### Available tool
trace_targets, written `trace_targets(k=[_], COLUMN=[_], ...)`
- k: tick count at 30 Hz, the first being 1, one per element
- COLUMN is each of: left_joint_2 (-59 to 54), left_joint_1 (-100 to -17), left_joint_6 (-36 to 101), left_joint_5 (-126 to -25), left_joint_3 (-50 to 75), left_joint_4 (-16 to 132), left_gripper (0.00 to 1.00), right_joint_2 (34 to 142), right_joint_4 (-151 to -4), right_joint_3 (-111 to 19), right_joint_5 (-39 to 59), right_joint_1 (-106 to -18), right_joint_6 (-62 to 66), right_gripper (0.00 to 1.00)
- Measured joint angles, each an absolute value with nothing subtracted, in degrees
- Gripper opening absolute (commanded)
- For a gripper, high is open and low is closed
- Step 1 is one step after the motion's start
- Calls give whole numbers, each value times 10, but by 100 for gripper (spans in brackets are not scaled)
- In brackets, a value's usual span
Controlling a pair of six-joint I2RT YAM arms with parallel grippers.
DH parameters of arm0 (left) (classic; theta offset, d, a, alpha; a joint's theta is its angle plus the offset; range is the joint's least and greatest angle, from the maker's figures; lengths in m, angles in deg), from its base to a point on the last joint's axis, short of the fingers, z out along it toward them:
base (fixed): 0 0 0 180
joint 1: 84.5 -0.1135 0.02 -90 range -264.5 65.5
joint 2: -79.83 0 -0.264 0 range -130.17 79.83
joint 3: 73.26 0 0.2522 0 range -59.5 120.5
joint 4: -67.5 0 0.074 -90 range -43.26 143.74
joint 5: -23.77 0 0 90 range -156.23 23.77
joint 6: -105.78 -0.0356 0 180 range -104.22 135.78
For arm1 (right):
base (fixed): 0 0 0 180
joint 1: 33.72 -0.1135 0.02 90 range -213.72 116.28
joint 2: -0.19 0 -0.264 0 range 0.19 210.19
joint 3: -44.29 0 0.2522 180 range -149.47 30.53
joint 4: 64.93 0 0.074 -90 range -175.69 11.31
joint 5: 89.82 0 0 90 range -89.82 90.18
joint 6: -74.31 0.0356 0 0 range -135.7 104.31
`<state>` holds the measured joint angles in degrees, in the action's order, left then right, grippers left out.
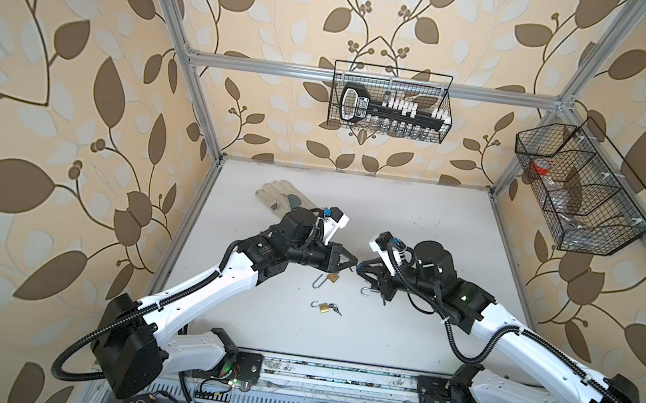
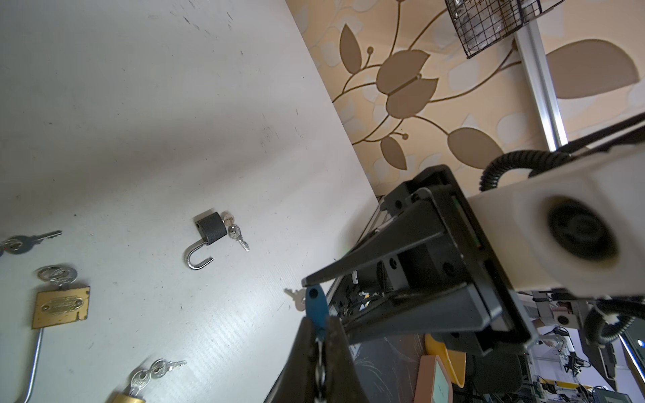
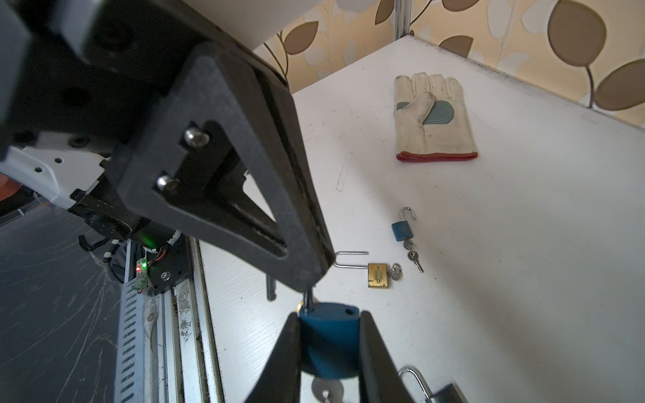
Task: Lock with the key
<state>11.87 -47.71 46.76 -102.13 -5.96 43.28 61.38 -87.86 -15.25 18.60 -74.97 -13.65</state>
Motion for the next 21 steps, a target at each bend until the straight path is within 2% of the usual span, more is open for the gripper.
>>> trace_targets(k=[4, 5, 6, 7, 8, 9, 12, 15, 18, 21], left_joint_2=[119, 119, 119, 119, 121, 123, 141, 178, 218, 250], left_joint_1=[-477, -477, -477, -477, -477, -477, -477, -477, -478, -478], left_joint_6=[468, 468, 468, 469, 470, 472, 479, 498, 523, 554], left_joint_5=[-1021, -1021, -1021, -1020, -1019, -1015, -995, -973, -960, -958], left_joint_3=[-60, -60, -60, -60, -59, -59, -59, -59, -59, -59], left_joint_4=[433, 433, 433, 433, 434, 432, 427, 428, 437, 465], left_gripper=[0, 0, 0, 0, 0, 0, 0, 0, 0, 0], right_joint_2=[614, 613, 612, 611, 608, 602, 563, 510, 484, 480], right_joint_4=[-878, -879, -878, -878, -877, -870, -818, -749, -701, -673], right_joint_3=[-153, -153, -153, -153, -152, -151, -132, -95, -81, -86], right_joint_5=[185, 185, 184, 183, 181, 178, 167, 165, 165, 178], right_joint_1=[-750, -750, -750, -750, -750, -750, -750, -750, -751, -752], right_joint_6=[-137, -137, -138, -138, -139, -141, -146, -161, -178, -195], right_gripper=[1, 10, 28, 39, 47, 52, 59, 73, 74, 66])
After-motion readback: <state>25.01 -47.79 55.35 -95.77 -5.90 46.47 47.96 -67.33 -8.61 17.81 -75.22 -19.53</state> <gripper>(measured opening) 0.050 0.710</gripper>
